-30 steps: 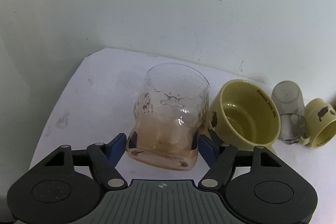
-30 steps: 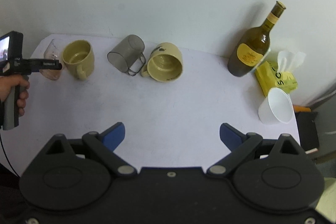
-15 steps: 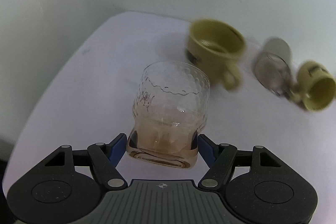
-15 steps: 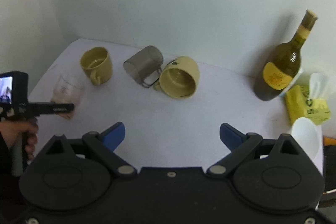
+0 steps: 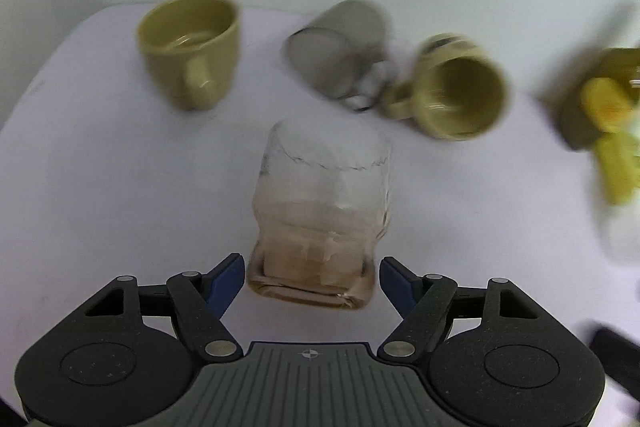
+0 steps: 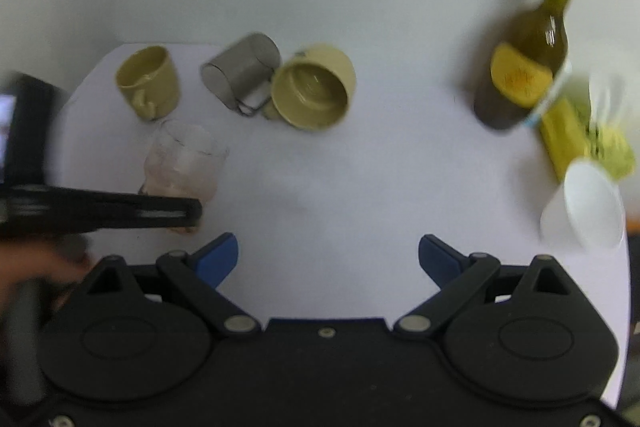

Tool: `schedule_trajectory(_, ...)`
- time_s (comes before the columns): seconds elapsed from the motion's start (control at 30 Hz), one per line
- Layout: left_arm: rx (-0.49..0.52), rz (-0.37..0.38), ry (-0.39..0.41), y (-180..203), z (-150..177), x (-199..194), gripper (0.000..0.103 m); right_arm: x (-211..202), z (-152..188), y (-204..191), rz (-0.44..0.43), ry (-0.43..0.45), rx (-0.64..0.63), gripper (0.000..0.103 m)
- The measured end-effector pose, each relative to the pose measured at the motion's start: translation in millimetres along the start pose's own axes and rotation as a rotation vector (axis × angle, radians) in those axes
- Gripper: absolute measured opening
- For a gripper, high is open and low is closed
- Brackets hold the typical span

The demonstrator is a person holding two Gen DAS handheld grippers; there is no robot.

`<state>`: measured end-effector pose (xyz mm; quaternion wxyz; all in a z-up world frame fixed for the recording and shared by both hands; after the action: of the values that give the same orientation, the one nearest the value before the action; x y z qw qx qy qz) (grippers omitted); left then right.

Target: Flip cup upright

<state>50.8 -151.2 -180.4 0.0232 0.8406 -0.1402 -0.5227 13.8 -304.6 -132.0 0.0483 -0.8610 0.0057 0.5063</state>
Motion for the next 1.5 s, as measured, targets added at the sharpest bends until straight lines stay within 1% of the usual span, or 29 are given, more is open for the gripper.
schedule_trajectory(0.03, 0.01, 0.046, 0.02, -4.5, -1.5, -15.9, 0.082, 7.2, 1.9, -6.6, -0.012, -0.005, 0.011, 0.097)
schedule_trajectory(0.07, 0.017, 0.073, 0.041, -12.6, -4.1, -30.2, 0.082, 15.8, 2.6, -13.2, -0.014, -0.016, 0.02, 0.098)
schedule_trajectory(0.1, 0.014, 0.081, 0.055, -17.9, -8.2, -39.4, 0.084, 23.5, 3.1, -20.8, -0.028, -0.026, 0.034, 0.098)
schedule_trajectory(0.13, 0.001, 0.088, 0.086, -34.5, -12.1, -55.2, 0.087, 31.1, 3.3, -28.3, -0.06, -0.037, 0.059, 0.098)
schedule_trajectory(0.17, -0.005, 0.087, 0.094, -41.1, -12.0, -57.9, 0.089, 36.1, 2.9, -31.8, -0.08, -0.042, 0.078, 0.098)
schedule_trajectory(0.2, -0.041, 0.071, 0.131, -69.7, -14.7, -72.9, 0.09, 48.8, 2.0, -40.3, -0.131, -0.056, 0.136, 0.097)
schedule_trajectory(0.23, -0.058, 0.05, 0.148, -85.9, -14.3, -82.3, 0.09, 56.2, 1.9, -43.0, -0.151, -0.058, 0.172, 0.097)
schedule_trajectory(0.27, -0.064, 0.04, 0.151, -92.1, -14.9, -84.2, 0.09, 64.4, 1.8, -43.2, -0.146, -0.063, 0.195, 0.097)
schedule_trajectory(0.3, -0.092, -0.015, 0.162, -119.3, -13.1, -92.3, 0.09, 65.7, 1.7, -44.2, -0.142, -0.066, 0.197, 0.096)
schedule_trajectory(0.33, -0.114, -0.044, 0.167, -133.7, -10.5, -95.9, 0.09, 79.0, 3.6, -45.2, -0.098, -0.101, 0.21, 0.089)
schedule_trajectory(0.37, -0.143, -0.061, 0.17, -146.8, -7.3, -99.6, 0.09, 84.0, 4.7, -47.1, -0.089, -0.119, 0.203, 0.088)
schedule_trajectory(0.4, -0.174, -0.068, 0.173, -157.9, -3.9, -102.4, 0.09, 87.3, 5.9, -48.6, -0.075, -0.133, 0.196, 0.088)
schedule_trajectory(0.43, -0.204, -0.075, 0.178, -165.5, 2.9, -110.8, 0.09, 93.8, 9.6, -49.1, -0.012, -0.162, 0.151, 0.086)
schedule_trajectory(0.47, -0.213, -0.078, 0.179, -168.5, 3.7, -112.6, 0.09, 96.9, 11.8, -49.0, 0.019, -0.178, 0.119, 0.079)
schedule_trajectory(0.5, -0.25, -0.094, 0.184, -177.2, 9.1, -114.1, 0.09, 97.8, 12.5, -48.3, 0.052, -0.185, 0.093, 0.073)
schedule_trajectory(0.53, -0.263, -0.098, 0.182, -180.8, 9.7, -112.5, 0.09, 97.2, 12.3, -48.5, 0.05, -0.184, 0.079, 0.072)
schedule_trajectory(0.6, -0.264, -0.101, 0.174, -178.3, 12.6, -111.7, 0.09, 96.4, 12.8, -53.0, 0.028, -0.18, 0.037, 0.072)
schedule_trajectory(0.63, -0.254, -0.103, 0.173, -174.8, 12.6, -110.8, 0.09, 94.1, 13.8, -61.7, 0.005, -0.172, -0.024, 0.072)
schedule_trajectory(0.67, -0.25, -0.104, 0.174, -173.3, 10.5, -108.0, 0.09, 94.1, 13.8, -66.3, -0.002, -0.17, -0.056, 0.072)
schedule_trajectory(0.73, -0.217, -0.116, 0.191, -166.4, 7.5, -115.8, 0.09, 95.8, 14.9, -75.4, -0.02, -0.18, -0.102, 0.072)
schedule_trajectory(0.77, -0.201, -0.114, 0.198, -165.0, 8.0, -122.3, 0.09, 95.0, 14.8, -75.4, -0.023, -0.187, -0.1, 0.072)
schedule_trajectory(0.87, -0.163, -0.108, 0.212, -157.4, 7.7, -125.5, 0.091, 93.7, 17.0, -71.7, -0.031, -0.196, -0.063, 0.072)
schedule_trajectory(1.0, -0.143, -0.105, 0.211, -152.6, 7.7, -127.3, 0.091, 93.5, 16.2, -71.2, -0.045, -0.199, -0.041, 0.071)
schedule_trajectory(1.07, -0.142, -0.107, 0.214, -153.6, 5.9, -124.6, 0.091, 90.4, 14.7, -75.8, -0.032, -0.188, -0.081, 0.071)
schedule_trajectory(1.13, -0.137, -0.109, 0.22, -153.9, 5.0, -126.1, 0.091, 87.4, 12.9, -82.4, -0.038, -0.165, -0.117, 0.071)
schedule_trajectory(1.17, -0.135, -0.108, 0.222, -153.6, 4.9, -126.6, 0.091, 81.9, 9.2, -86.9, -0.051, -0.153, -0.139, 0.071)
schedule_trajectory(1.33, -0.12, -0.101, 0.221, -148.2, 5.2, -124.5, 0.091, 61.3, -7.9, -100.4, -0.09, -0.117, -0.164, 0.071)
schedule_trajectory(1.4, -0.117, -0.102, 0.223, -147.1, 5.7, -125.5, 0.091, 57.1, -16.7, -103.9, -0.101, -0.108, -0.154, 0.071)
schedule_trajectory(1.5, -0.112, -0.107, 0.232, -146.7, 5.9, -129.0, 0.091, 58.3, -26.5, -106.2, -0.103, -0.119, -0.132, 0.071)
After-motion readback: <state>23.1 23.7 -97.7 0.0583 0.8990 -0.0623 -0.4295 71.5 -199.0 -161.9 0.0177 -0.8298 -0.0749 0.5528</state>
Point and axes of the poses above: each gripper's, at about its wrist camera, not at the fingertips, and x roughly the way its jaws point, y to its right, z to its underside, the point moved 8 cm from there along x, roughly the way its jaws point, and after that the axes turned 3 degrees about x, right-handed, at the moved point
